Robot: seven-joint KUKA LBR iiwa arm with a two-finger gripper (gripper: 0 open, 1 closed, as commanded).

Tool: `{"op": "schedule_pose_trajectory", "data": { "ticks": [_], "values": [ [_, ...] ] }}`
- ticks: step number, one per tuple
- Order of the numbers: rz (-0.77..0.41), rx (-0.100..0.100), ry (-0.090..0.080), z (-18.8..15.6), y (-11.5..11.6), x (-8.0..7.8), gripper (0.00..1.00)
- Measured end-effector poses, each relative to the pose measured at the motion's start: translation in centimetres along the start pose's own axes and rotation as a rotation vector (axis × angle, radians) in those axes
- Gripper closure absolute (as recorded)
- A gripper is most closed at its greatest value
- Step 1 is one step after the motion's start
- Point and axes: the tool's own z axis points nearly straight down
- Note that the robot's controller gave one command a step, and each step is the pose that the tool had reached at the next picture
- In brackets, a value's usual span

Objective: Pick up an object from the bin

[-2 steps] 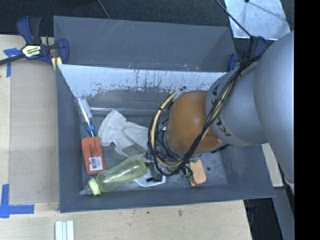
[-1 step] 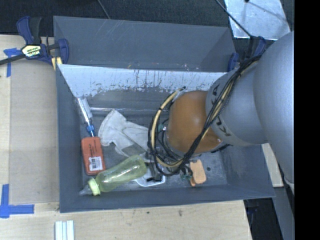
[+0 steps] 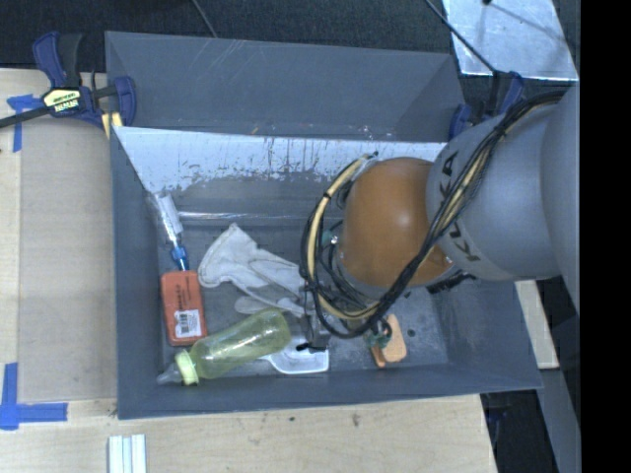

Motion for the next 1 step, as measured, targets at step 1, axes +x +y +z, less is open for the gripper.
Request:
{"op": "schedule_pose_trajectory", "data": {
  "ticks": [1],
  "values": [
    [-0.081, 0.000, -0.003, -7.57, -0.17, -1.55, 1.00]
  ]
}}
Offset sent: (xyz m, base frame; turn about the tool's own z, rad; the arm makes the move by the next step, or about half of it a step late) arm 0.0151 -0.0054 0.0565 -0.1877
